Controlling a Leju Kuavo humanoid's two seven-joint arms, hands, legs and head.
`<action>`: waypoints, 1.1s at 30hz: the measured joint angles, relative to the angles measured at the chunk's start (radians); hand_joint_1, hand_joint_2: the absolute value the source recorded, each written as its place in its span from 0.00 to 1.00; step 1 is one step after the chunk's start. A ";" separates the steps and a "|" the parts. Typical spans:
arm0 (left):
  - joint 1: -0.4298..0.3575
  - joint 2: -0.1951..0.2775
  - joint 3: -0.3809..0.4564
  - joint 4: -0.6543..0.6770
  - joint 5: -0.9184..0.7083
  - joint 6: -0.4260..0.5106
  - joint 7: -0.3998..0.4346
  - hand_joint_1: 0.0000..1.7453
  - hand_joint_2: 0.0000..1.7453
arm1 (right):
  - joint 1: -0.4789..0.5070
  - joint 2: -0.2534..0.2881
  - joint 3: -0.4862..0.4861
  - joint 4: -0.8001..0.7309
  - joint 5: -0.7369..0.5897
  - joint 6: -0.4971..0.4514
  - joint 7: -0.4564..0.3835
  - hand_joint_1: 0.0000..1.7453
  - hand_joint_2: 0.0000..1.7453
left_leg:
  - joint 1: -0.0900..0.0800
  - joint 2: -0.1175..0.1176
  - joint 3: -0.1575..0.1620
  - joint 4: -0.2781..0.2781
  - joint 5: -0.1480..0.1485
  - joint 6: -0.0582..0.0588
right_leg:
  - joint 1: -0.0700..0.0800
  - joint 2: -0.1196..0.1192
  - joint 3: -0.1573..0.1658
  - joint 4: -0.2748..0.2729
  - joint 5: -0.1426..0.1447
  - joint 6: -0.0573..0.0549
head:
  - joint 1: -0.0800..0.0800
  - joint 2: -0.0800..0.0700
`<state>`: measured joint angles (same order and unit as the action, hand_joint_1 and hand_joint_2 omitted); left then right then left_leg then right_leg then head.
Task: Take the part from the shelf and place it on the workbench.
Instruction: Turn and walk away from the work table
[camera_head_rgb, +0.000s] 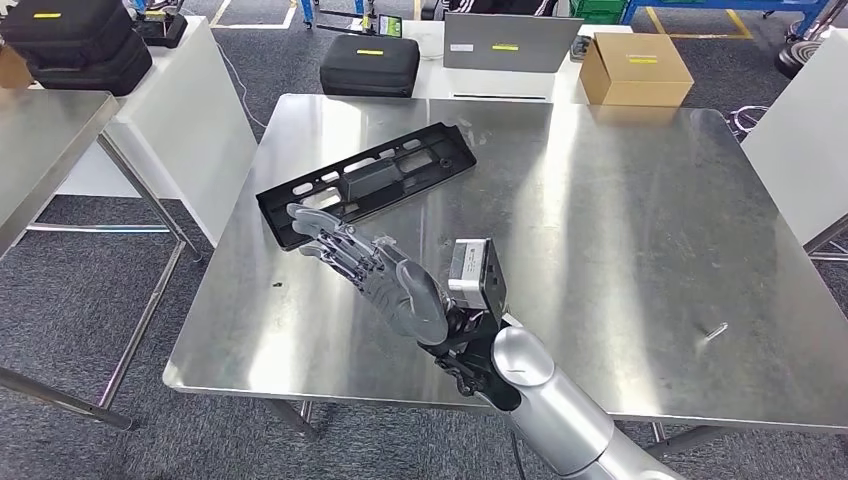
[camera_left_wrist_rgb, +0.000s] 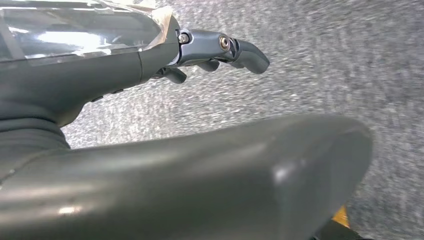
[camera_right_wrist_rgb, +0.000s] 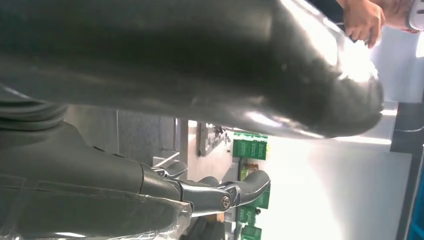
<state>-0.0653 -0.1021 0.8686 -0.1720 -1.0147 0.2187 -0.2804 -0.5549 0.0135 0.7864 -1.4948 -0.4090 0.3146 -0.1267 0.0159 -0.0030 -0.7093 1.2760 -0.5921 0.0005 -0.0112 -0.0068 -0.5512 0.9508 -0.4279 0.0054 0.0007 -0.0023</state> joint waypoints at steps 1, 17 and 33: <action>0.000 0.001 0.000 0.000 0.000 0.000 0.000 0.00 0.00 | 0.003 0.000 0.000 -0.001 0.001 0.000 0.000 0.00 0.00 | 0.005 0.000 0.013 0.009 0.016 -0.005 | -0.002 -0.001 -0.016 0.005 0.008 0.005 | 0.000 0.000; -0.005 0.002 0.000 0.000 -0.008 -0.008 0.001 0.00 0.00 | 0.026 -0.025 -0.001 -0.027 0.023 -0.009 -0.002 0.00 0.00 | 0.001 0.011 0.072 -0.259 0.170 0.052 | -0.008 0.003 -0.122 0.334 -0.121 0.069 | 0.009 0.000; 0.004 0.000 0.000 0.000 -0.004 -0.002 0.000 0.00 0.00 | 0.181 -0.073 0.008 0.161 0.103 -0.058 -0.085 0.00 0.00 | 0.005 0.001 0.039 -0.038 0.085 -0.006 | -0.002 -0.008 -0.015 0.028 -0.011 0.008 | -0.005 0.000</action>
<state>-0.0618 -0.1017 0.8686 -0.1717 -1.0183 0.2167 -0.2807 -0.3736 -0.0598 0.7939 -1.3338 -0.3065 0.2561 -0.2120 0.0211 -0.0021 -0.6707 1.2382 -0.5075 -0.0056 -0.0129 -0.0147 -0.5662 0.9790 -0.4386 0.0137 -0.0042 -0.0023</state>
